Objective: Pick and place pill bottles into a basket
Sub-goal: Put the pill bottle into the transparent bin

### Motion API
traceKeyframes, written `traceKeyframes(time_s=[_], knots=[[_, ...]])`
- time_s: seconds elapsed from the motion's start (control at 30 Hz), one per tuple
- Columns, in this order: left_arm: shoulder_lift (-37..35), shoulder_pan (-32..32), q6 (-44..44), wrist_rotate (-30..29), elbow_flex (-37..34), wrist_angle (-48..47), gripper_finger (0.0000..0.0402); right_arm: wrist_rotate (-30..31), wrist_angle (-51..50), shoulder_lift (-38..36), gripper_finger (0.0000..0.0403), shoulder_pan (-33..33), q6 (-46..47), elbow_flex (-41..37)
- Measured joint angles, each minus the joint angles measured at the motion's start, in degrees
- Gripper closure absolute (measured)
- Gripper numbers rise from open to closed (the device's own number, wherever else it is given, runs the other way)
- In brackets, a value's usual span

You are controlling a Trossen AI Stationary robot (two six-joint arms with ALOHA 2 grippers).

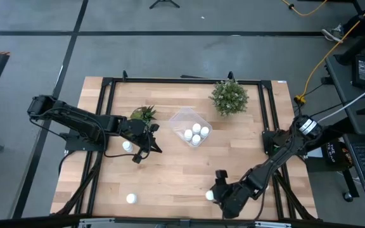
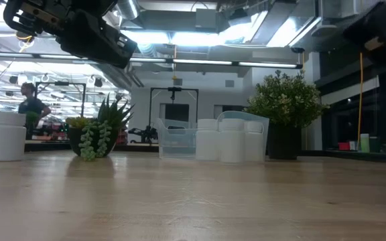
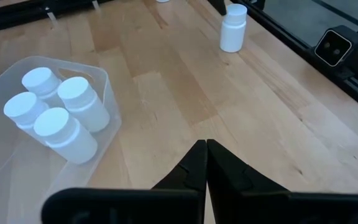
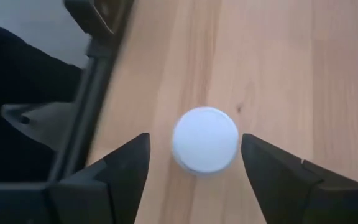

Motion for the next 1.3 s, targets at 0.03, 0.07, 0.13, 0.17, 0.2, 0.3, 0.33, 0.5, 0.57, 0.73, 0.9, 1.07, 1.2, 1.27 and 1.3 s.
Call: traceKeyframes(time_s=[0.03,0.07,0.13,0.17,0.2,0.3,0.33,0.5,0.57,0.73,0.9,1.07,1.2,1.27,1.3], knots=[[0.00,0.00,-0.07,0.00,0.00,-0.03,0.0397,-0.02,-0.06,0.41,0.0148,-0.33,-0.09,0.01],[0.01,0.00,-0.36,0.00,0.00,-0.02,0.0397,0.00,-0.09,0.65,0.0148,-0.64,-0.16,0.00],[-0.01,0.00,-1.00,0.00,0.00,-0.10,0.0397,0.00,0.09,0.91,0.0148,-1.31,-0.28,0.01],[-0.01,0.00,-1.34,0.02,0.00,-0.12,0.0398,0.02,0.28,1.01,0.0148,-1.55,-0.30,0.01],[-0.01,0.00,-1.48,0.02,0.00,-0.12,0.0399,-0.01,0.14,1.03,0.0148,-1.72,-0.32,0.01],[-0.01,0.00,-1.51,0.02,0.00,-0.36,0.0400,-0.44,0.17,1.05,0.0148,-1.82,-0.33,0.01],[-0.01,0.00,-1.51,0.01,0.00,-0.36,0.0399,-0.51,0.15,1.05,0.0148,-1.81,-0.34,0.01],[-0.01,0.00,-1.46,0.00,0.00,-0.36,0.0397,-1.53,0.23,1.05,0.0148,-1.81,-0.33,0.01],[-0.01,0.00,-1.46,0.00,0.00,-0.34,0.0399,-1.53,0.58,1.05,0.0148,-1.81,-0.45,0.01],[-0.01,0.00,-1.44,0.00,0.00,-0.36,0.0398,-1.53,1.69,1.38,0.0148,-1.83,-1.64,0.03],[-0.01,0.00,-1.42,0.00,0.00,-0.36,0.0398,-1.53,1.92,2.06,0.0148,-1.83,-1.83,0.03],[-0.01,0.00,-1.40,0.00,0.00,-0.36,0.0399,-1.21,1.90,2.06,0.0150,-1.82,-2.03,0.03],[-0.01,0.00,-1.38,0.00,0.00,-0.36,0.0396,-0.46,1.87,2.06,0.0178,-1.83,-2.05,0.03],[-0.01,0.00,-1.40,0.01,0.00,-0.36,0.0397,-0.48,1.85,2.06,0.0201,-1.83,-2.05,0.03],[-0.01,0.00,-1.40,0.00,0.00,-0.36,0.0399,-0.48,1.83,2.06,0.0214,-1.83,-2.05,0.03]])
